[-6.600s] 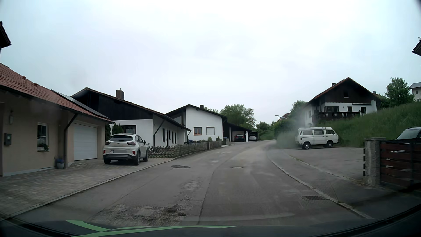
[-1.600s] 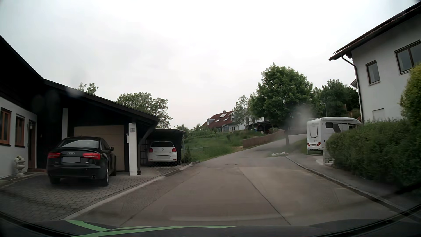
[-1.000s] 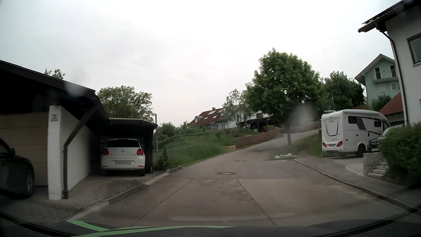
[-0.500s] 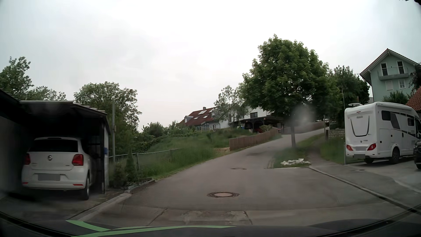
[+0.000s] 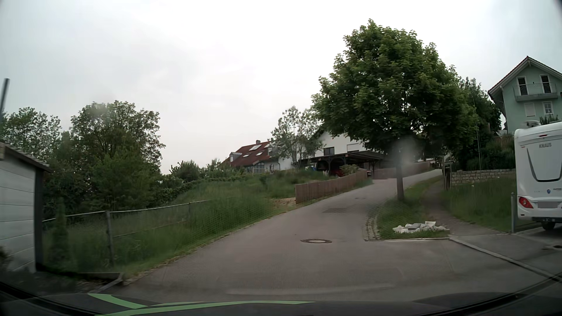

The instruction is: Follow the waypoints while adhering to traffic rules and regulations

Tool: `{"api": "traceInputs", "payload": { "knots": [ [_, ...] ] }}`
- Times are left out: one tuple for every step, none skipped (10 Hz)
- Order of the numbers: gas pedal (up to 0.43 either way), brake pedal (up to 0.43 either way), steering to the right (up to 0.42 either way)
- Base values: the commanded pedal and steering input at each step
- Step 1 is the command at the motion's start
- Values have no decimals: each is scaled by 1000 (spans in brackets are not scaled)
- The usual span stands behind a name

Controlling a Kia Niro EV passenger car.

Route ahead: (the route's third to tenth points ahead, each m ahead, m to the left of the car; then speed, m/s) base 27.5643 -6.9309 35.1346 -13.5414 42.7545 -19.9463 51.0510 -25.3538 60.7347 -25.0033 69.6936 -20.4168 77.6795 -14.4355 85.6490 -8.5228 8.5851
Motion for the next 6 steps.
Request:
{"api": "traceInputs", "payload": {
  "knots": [
    [138,0,53],
    [138,0,56],
    [138,0,58],
    [138,0,60],
    [138,0,64],
    [138,0,67]
  ]
}}
